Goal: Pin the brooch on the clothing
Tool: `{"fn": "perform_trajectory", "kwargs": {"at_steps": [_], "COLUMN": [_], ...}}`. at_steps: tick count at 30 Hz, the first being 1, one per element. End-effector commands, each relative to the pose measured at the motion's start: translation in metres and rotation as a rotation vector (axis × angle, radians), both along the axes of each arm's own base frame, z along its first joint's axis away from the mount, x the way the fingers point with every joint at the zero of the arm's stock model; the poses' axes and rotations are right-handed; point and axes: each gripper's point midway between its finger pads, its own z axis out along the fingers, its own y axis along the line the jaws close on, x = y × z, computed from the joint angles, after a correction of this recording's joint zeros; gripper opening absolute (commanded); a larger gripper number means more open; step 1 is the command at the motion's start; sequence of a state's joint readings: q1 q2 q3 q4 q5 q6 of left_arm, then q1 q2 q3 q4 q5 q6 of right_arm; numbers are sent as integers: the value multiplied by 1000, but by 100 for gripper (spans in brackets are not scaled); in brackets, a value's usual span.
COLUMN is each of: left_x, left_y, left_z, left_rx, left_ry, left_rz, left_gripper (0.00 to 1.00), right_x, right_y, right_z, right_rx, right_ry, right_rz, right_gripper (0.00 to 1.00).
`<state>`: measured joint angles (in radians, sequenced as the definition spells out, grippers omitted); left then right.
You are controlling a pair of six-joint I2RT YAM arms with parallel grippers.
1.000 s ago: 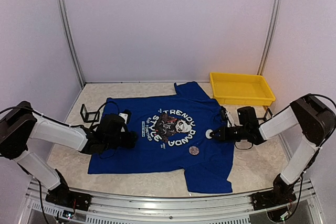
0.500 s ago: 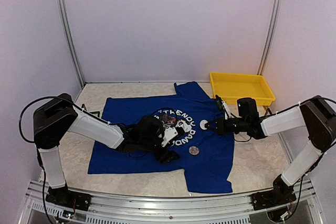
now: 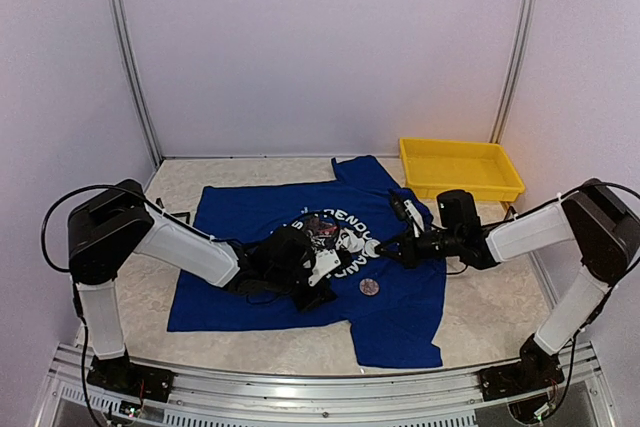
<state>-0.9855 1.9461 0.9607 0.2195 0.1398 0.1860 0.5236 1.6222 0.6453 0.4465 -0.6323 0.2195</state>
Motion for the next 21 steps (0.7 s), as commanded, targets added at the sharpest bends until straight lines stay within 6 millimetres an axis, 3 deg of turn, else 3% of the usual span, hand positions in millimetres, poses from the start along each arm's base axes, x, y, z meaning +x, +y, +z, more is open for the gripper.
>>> {"fn": "perform_trajectory", "kwargs": {"at_steps": [1,6,13,21], "left_x": [0,-17,-26,-31], "left_y": [2,-11,-18,-20], "left_z": [-6,7,32,39], "left_rx": [18,-81,-219,-265], "left_ry": [-21,32,74,100], "left_rz": [4,-72,-114,-149], "left_gripper": [28,0,0,0], "right_x": [-8,-15,-24,-41], "right_y": [12,21,35,49], "right_z": [-7,-8,-17,-23], "right_rx": [3,33,34,-16], "right_ry": [-24,-77,-279,-673], "right_rz": [83,149,210,292], "right_gripper": [0,0,0,0]}}
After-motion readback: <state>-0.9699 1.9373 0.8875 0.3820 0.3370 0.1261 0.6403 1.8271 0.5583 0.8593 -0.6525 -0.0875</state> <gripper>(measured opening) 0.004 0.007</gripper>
